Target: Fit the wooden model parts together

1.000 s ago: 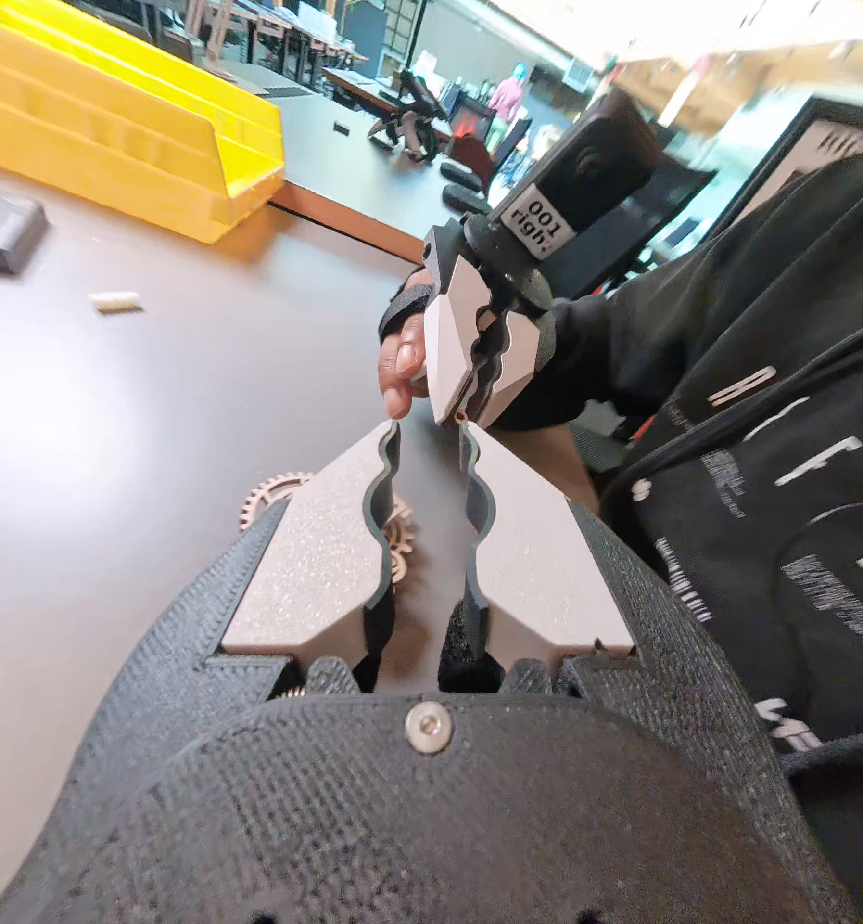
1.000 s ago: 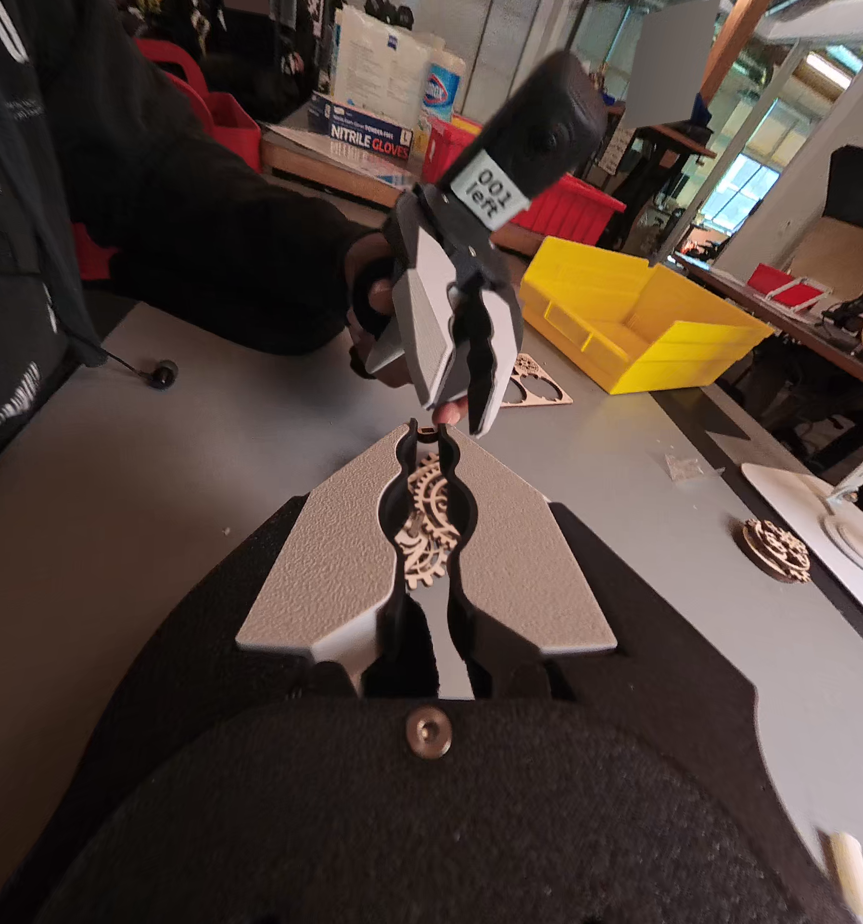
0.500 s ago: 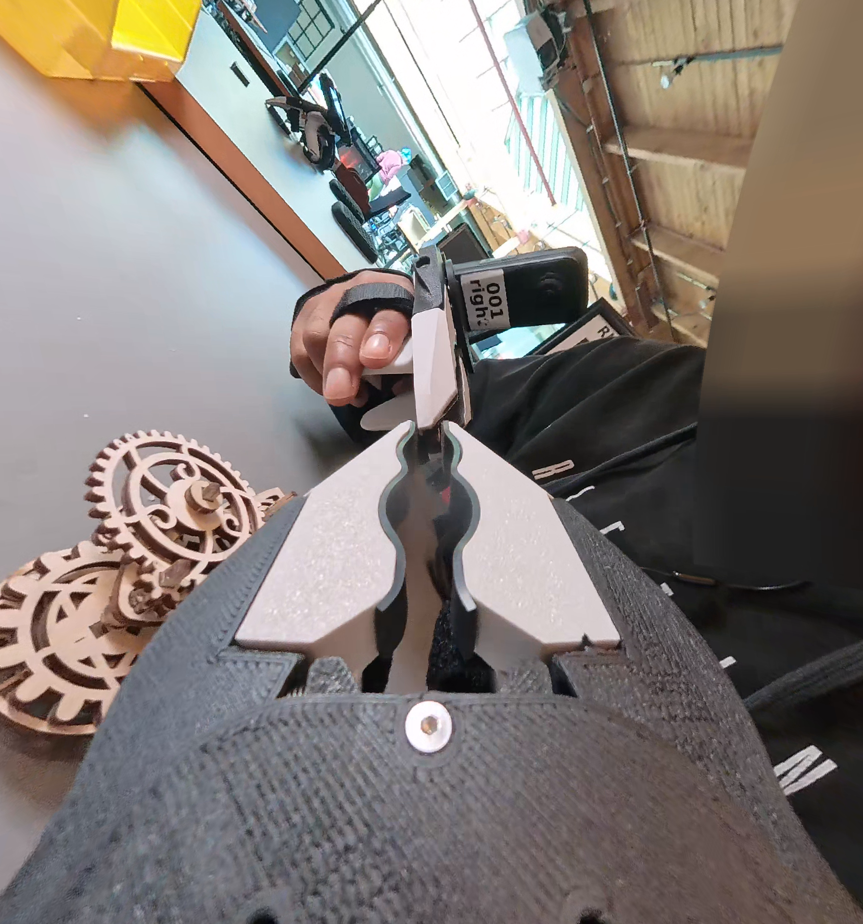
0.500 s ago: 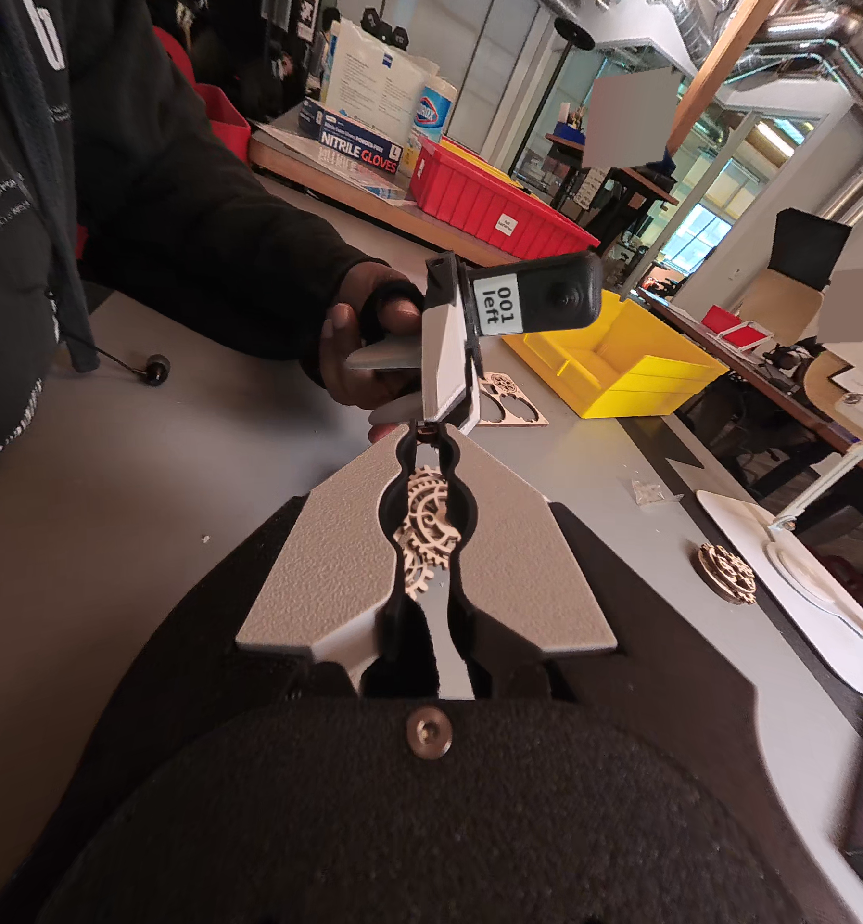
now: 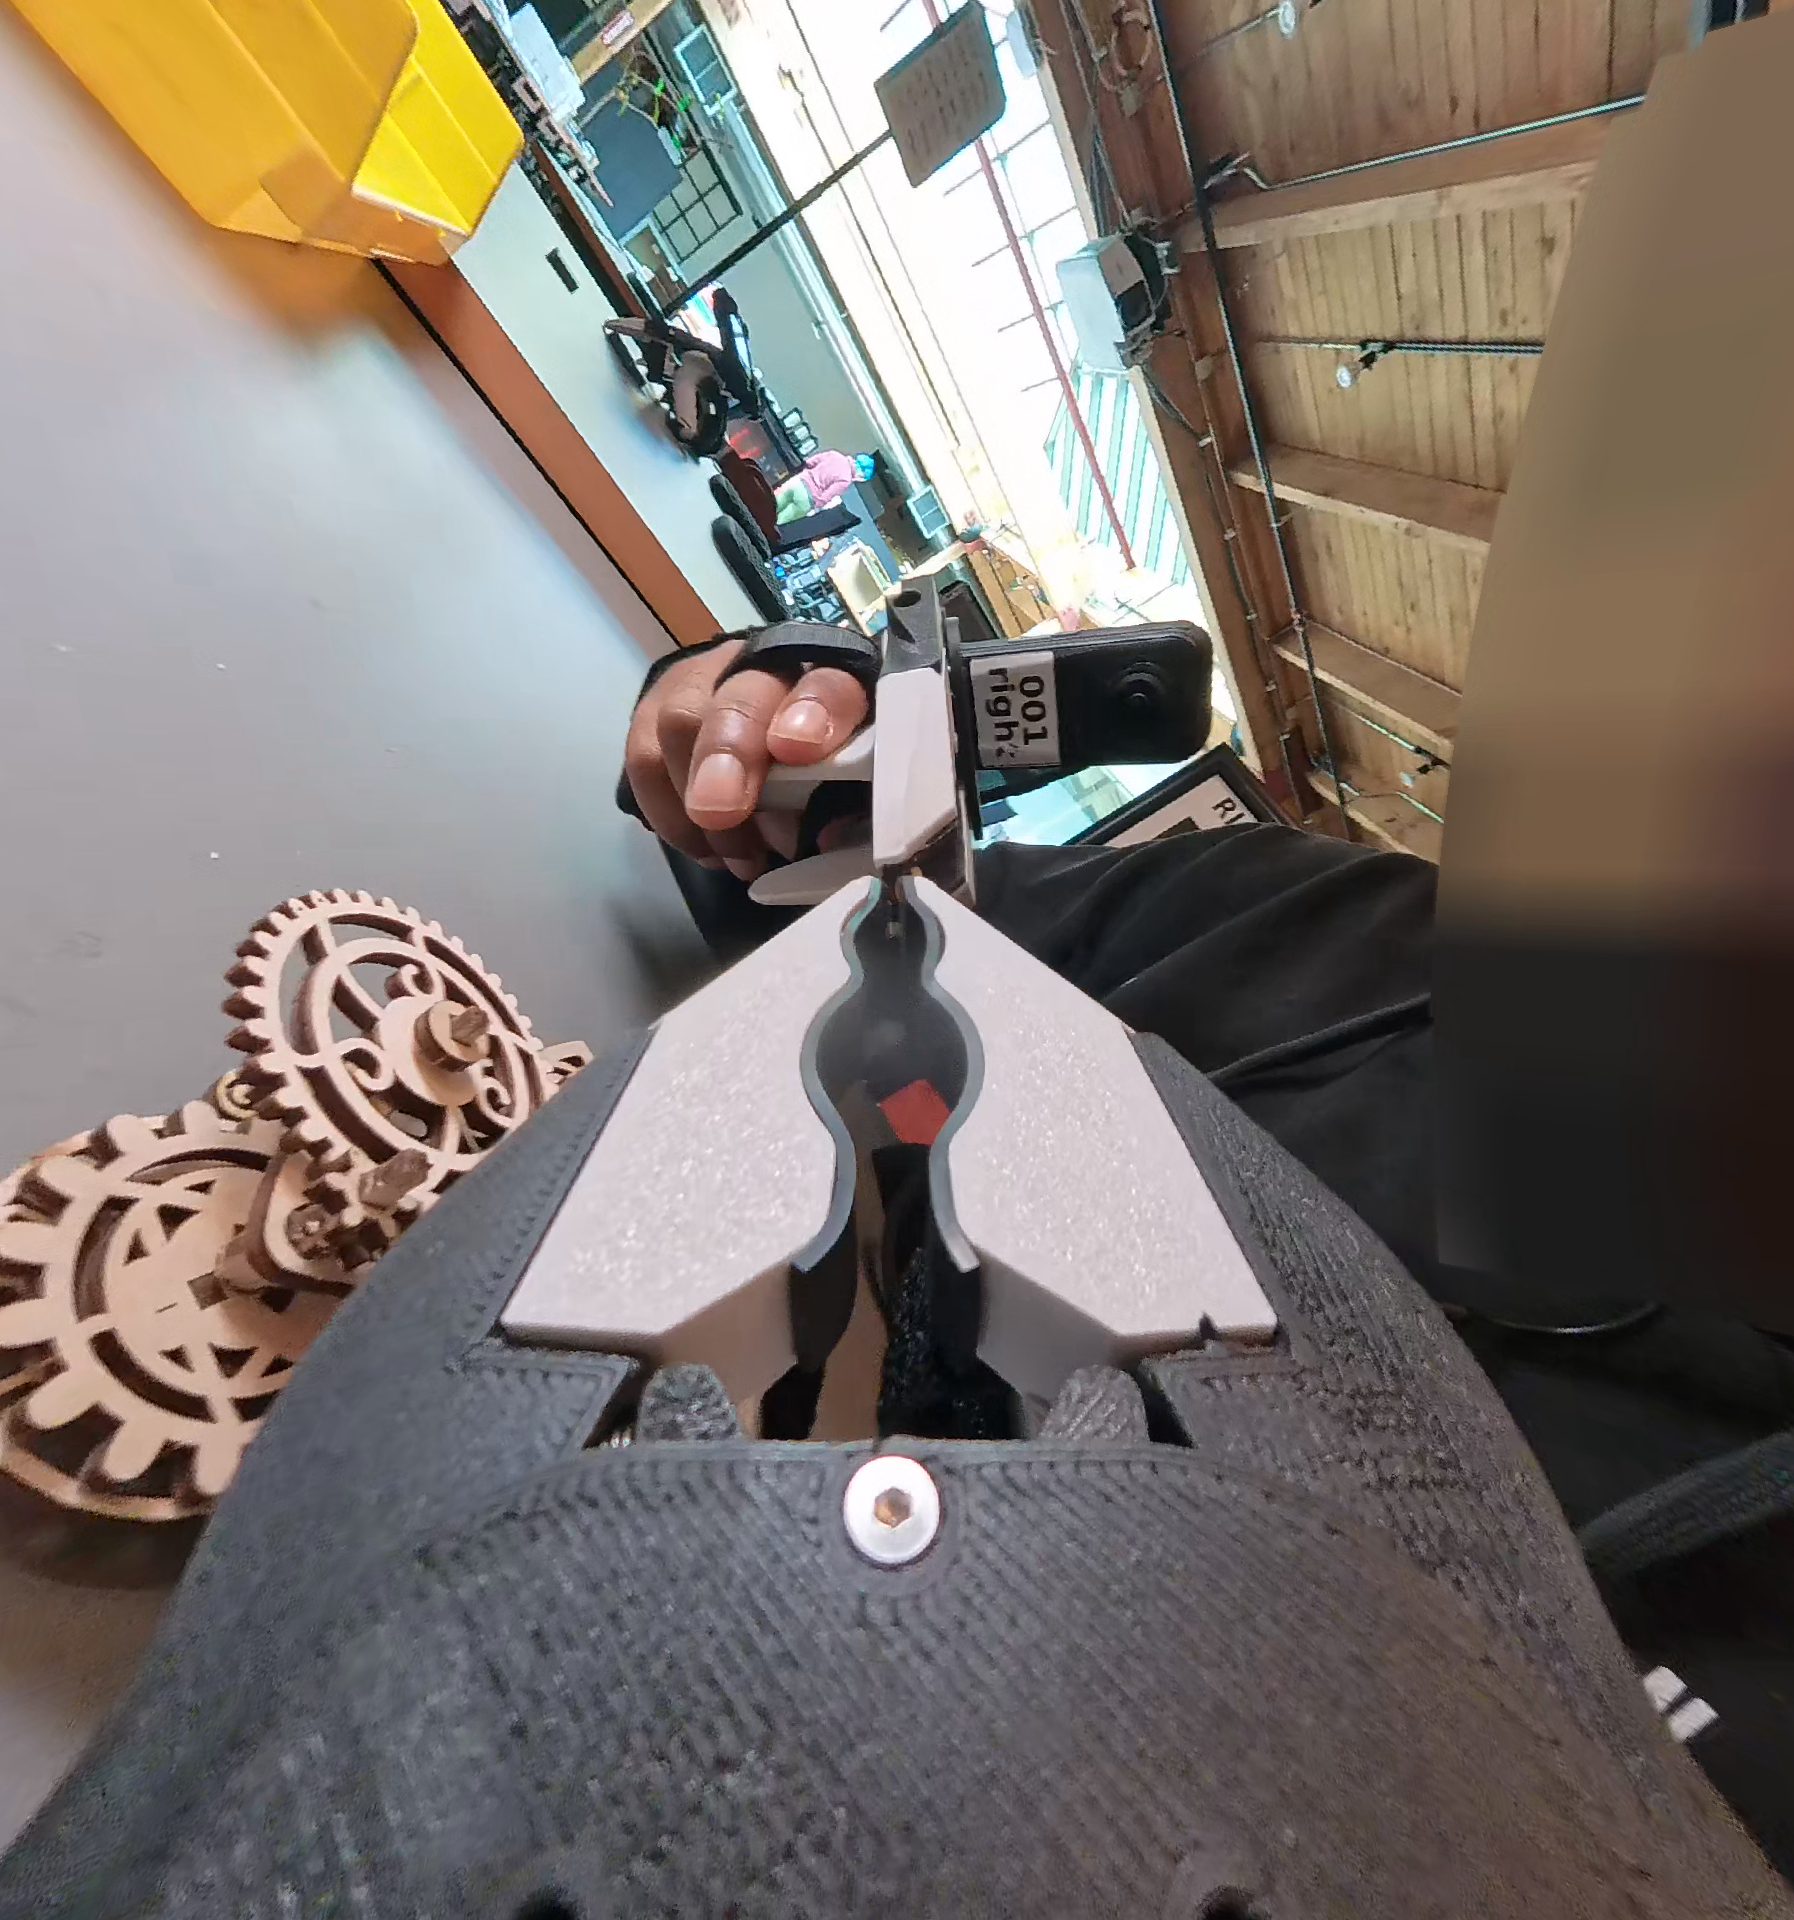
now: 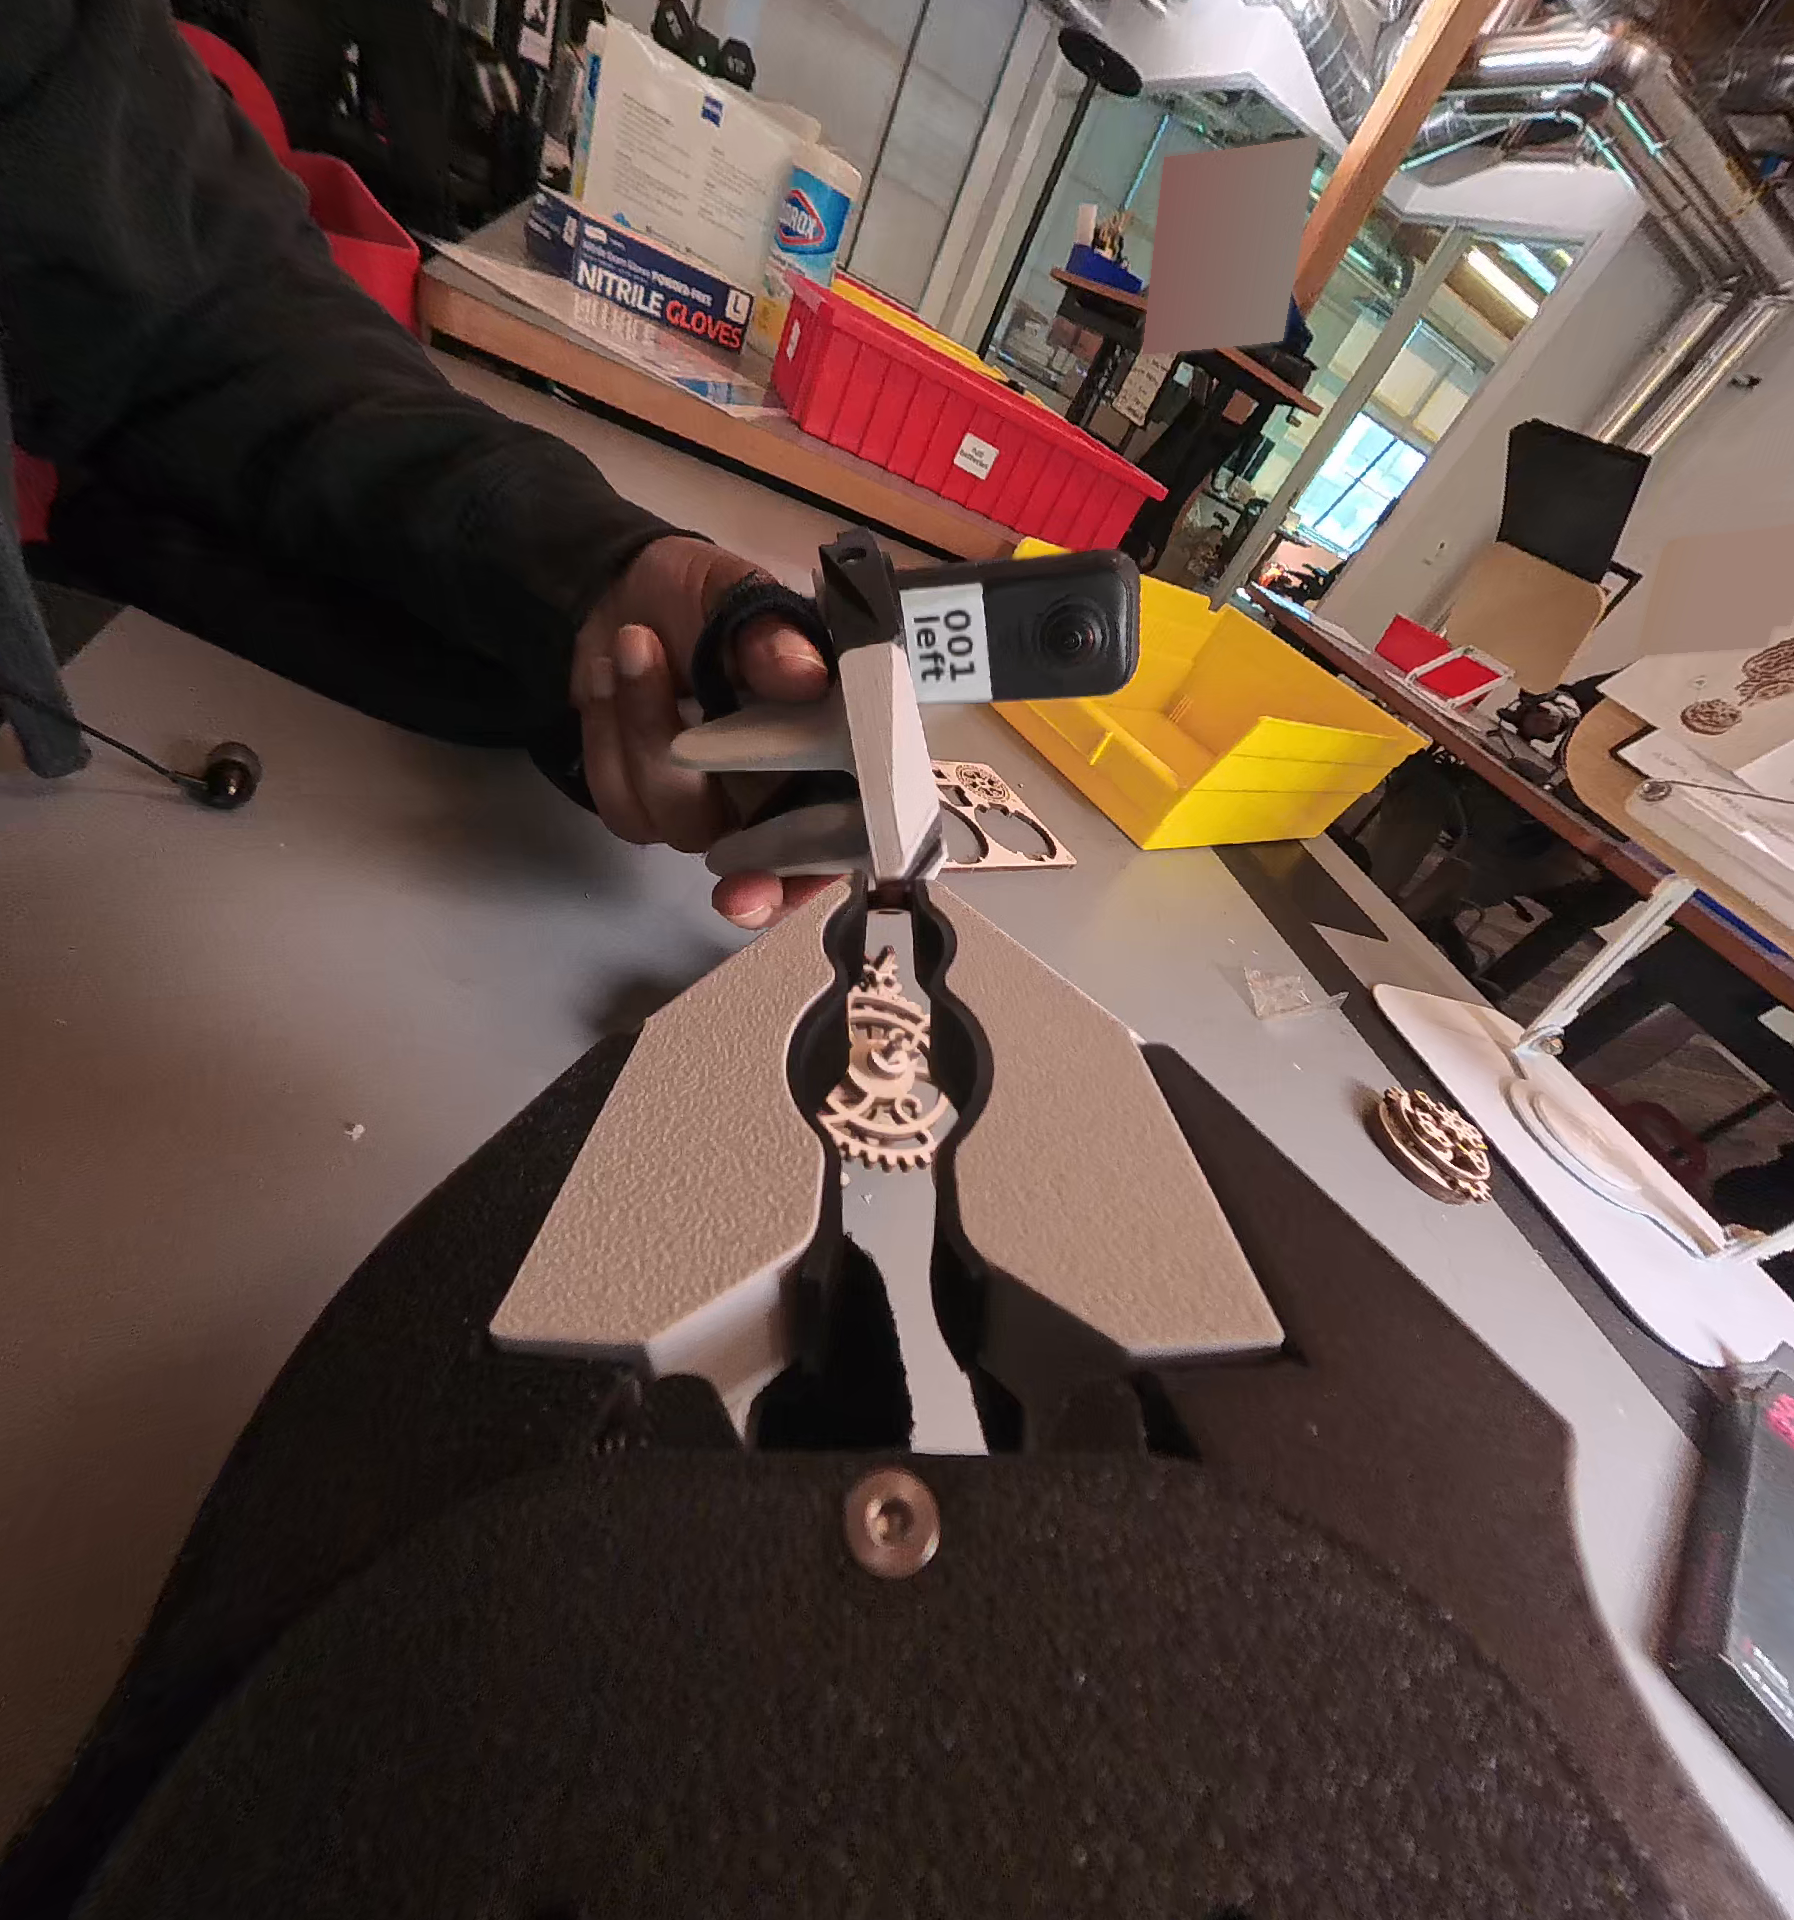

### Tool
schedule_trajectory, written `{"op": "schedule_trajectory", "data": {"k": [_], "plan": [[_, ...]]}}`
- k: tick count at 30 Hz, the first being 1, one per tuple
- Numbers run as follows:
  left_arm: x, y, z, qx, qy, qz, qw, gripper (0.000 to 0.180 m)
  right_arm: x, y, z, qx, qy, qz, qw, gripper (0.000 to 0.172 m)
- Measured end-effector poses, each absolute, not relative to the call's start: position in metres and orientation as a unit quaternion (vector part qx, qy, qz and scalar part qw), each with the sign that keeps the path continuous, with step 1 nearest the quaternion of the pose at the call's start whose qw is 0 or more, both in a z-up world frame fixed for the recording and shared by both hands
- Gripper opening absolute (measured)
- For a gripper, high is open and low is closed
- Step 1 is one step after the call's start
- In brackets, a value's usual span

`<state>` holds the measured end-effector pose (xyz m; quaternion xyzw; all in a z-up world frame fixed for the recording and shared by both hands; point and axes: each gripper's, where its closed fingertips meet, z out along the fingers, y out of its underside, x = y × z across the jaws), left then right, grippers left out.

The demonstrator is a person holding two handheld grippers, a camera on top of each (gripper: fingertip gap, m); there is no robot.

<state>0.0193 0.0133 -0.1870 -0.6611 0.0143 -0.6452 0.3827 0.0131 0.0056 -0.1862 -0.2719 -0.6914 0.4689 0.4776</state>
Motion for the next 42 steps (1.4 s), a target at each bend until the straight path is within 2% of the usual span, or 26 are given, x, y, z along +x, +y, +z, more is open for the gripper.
{"op": "schedule_trajectory", "data": {"k": [4, 8, 15, 20, 22, 24, 28, 42], "plan": [[0.025, 0.008, -0.182, -0.640, 0.014, -0.680, 0.357, 0.006, 0.015, 0.000, -0.183, -0.266, -0.686, 0.489, 0.469, 0.006], [0.027, 0.005, -0.179, -0.627, 0.014, -0.697, 0.347, 0.002, 0.017, -0.002, -0.179, -0.265, -0.679, 0.507, 0.460, 0.006], [0.017, 0.015, -0.176, -0.622, -0.020, -0.684, 0.381, 0.000, 0.015, 0.008, -0.182, -0.283, -0.677, 0.494, 0.466, 0.006], [0.018, 0.016, -0.181, -0.625, -0.032, -0.689, 0.366, 0.000, 0.015, 0.006, -0.180, -0.281, -0.674, 0.499, 0.466, 0.007], [0.024, 0.011, -0.177, -0.613, -0.020, -0.707, 0.352, 0.012, 0.015, 0.005, -0.179, -0.281, -0.671, 0.505, 0.464, 0.006], [0.029, 0.008, -0.175, -0.607, -0.013, -0.715, 0.347, 0.015, 0.016, 0.003, -0.178, -0.279, -0.670, 0.513, 0.459, 0.006], [0.028, 0.008, -0.175, -0.604, -0.017, -0.719, 0.344, 0.006, 0.016, 0.002, -0.178, -0.276, -0.671, 0.511, 0.460, 0.007], [0.018, 0.021, -0.180, -0.609, -0.064, -0.689, 0.387, 0.001, 0.008, 0.016, -0.182, -0.313, -0.669, 0.479, 0.474, 0.007]]}}
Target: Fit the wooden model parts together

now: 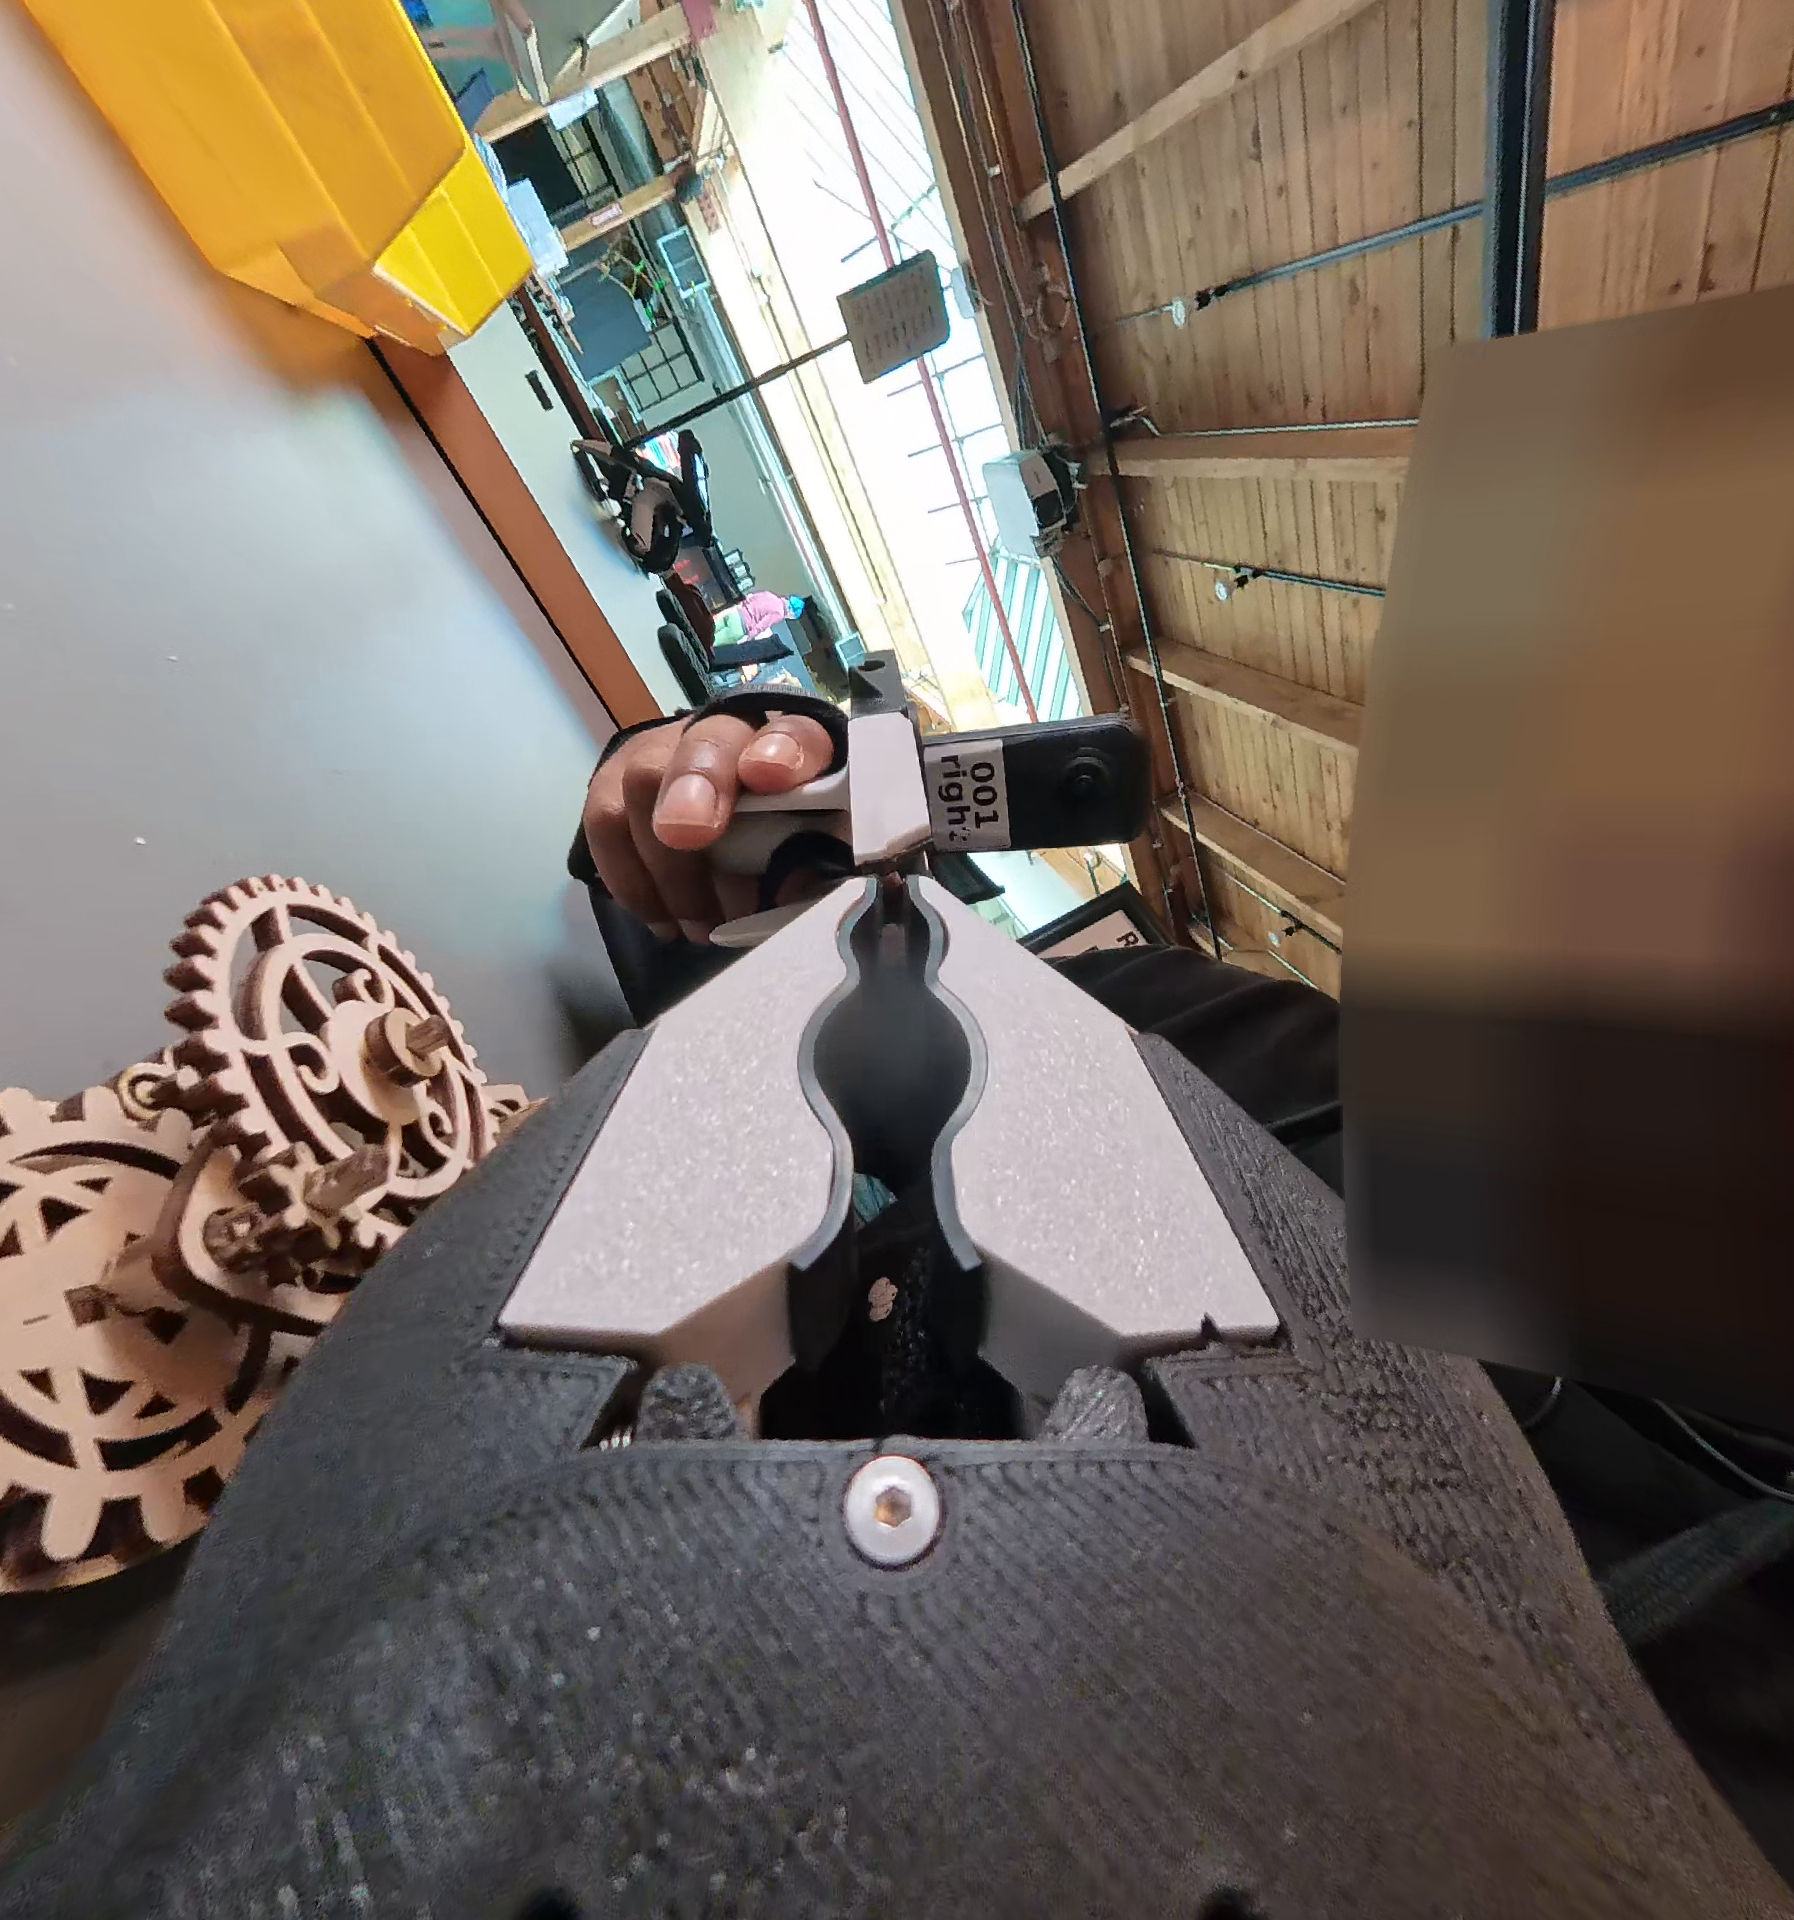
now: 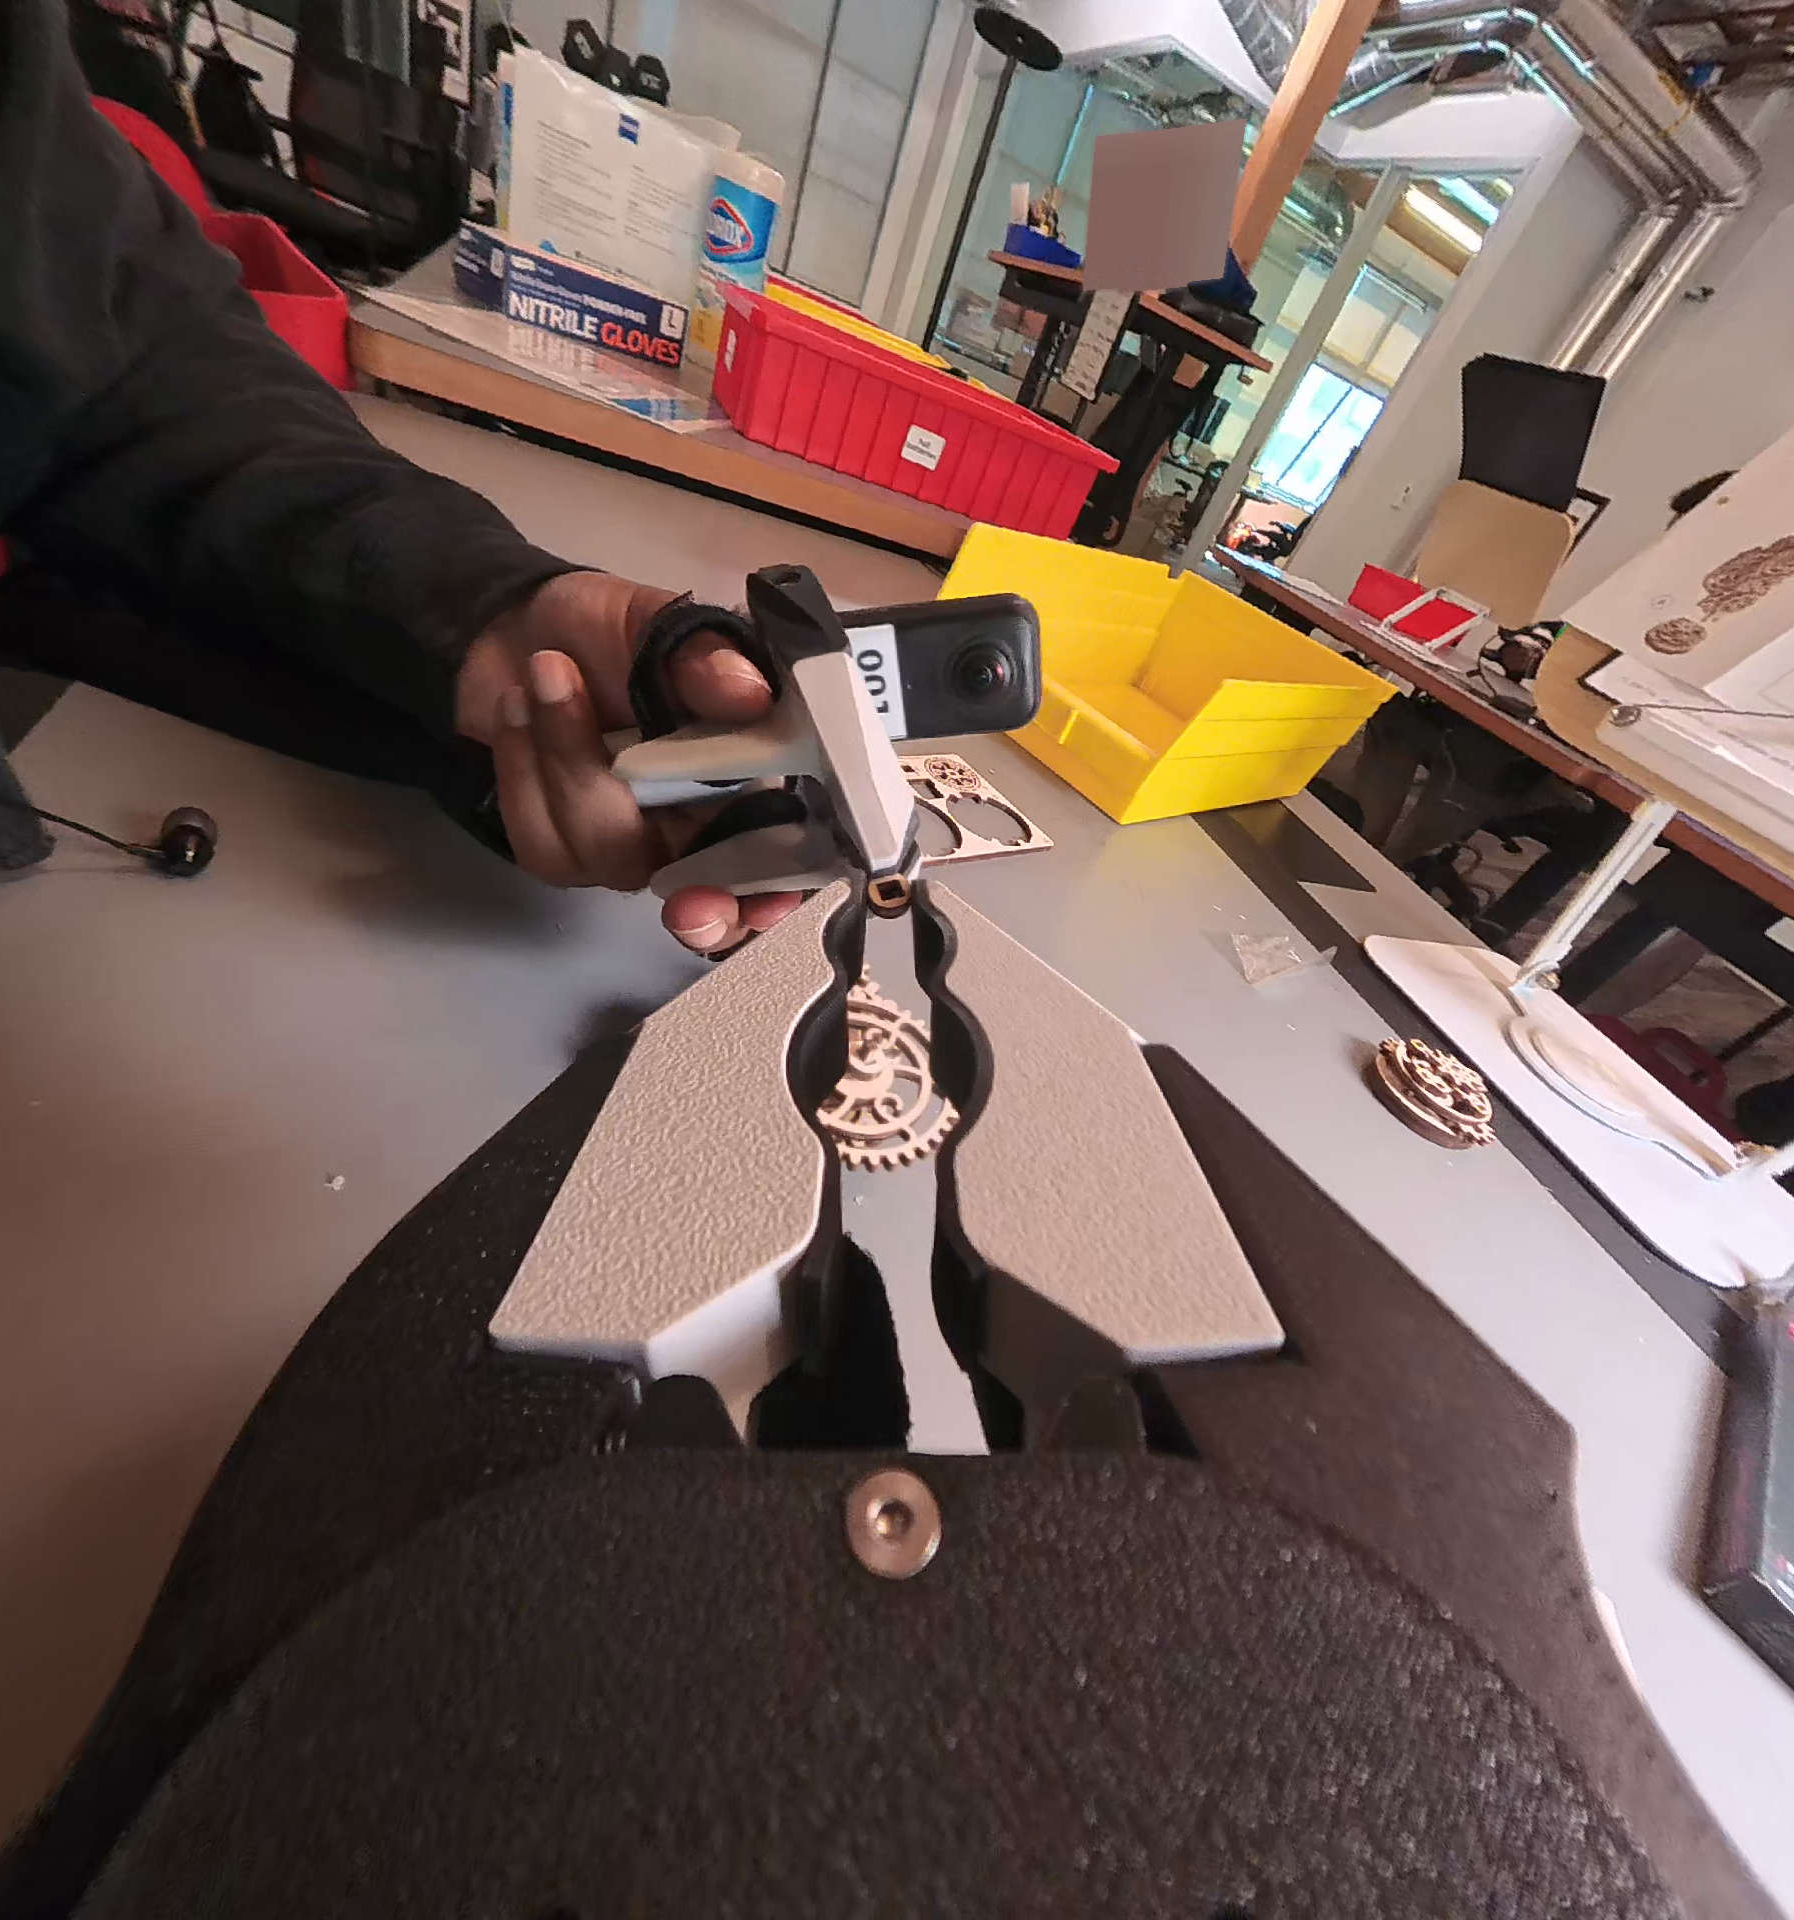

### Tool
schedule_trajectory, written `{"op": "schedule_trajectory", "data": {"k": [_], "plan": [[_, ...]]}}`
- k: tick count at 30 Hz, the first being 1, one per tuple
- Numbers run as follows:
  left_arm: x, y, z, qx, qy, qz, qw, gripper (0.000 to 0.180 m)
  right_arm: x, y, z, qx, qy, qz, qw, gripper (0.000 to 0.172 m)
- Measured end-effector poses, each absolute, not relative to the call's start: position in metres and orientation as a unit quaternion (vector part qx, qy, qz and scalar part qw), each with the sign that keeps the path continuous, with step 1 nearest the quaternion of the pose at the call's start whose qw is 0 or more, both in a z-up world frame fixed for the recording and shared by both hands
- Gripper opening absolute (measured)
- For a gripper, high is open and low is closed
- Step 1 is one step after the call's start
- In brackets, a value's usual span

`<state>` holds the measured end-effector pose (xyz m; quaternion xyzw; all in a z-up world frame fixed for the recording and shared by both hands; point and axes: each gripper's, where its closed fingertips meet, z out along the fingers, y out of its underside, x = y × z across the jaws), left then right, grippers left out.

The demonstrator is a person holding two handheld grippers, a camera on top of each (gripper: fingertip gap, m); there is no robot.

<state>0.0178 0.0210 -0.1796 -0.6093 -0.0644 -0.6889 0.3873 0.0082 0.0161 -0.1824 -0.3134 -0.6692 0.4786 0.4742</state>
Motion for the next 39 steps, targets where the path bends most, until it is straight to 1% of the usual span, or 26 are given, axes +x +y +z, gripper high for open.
{"op": "schedule_trajectory", "data": {"k": [6, 10, 13, 18, 22, 30, 33, 39], "plan": [[0.007, 0.028, -0.178, -0.598, -0.081, -0.674, 0.427, 0.001, 0.002, 0.028, -0.180, -0.369, -0.645, 0.479, 0.467, 0.011], [-0.001, 0.032, -0.173, -0.597, -0.069, -0.636, 0.485, 0.000, -0.006, 0.035, -0.177, -0.444, -0.607, 0.502, 0.427, 0.013], [-0.003, 0.032, -0.168, -0.605, -0.035, -0.587, 0.537, 0.001, -0.009, 0.033, -0.173, -0.472, -0.583, 0.520, 0.407, 0.011], [0.000, 0.031, -0.161, -0.608, 0.000, -0.535, 0.587, 0.000, -0.010, 0.029, -0.172, -0.462, -0.598, 0.487, 0.438, 0.009], [0.000, 0.033, -0.161, -0.613, 0.001, -0.517, 0.598, 0.001, -0.008, 0.033, -0.168, -0.459, -0.598, 0.462, 0.467, 0.008], [-0.001, 0.034, -0.163, -0.615, -0.011, -0.523, 0.590, 0.001, -0.008, 0.034, -0.168, -0.444, -0.610, 0.425, 0.500, 0.008], [0.000, 0.034, -0.165, -0.614, -0.019, -0.541, 0.575, 0.001, -0.007, 0.034, -0.169, -0.426, -0.621, 0.405, 0.518, 0.006], [0.003, 0.032, -0.172, -0.634, -0.015, -0.555, 0.538, 0.002, -0.003, 0.031, -0.177, -0.372, -0.669, 0.400, 0.504, 0.005]]}}
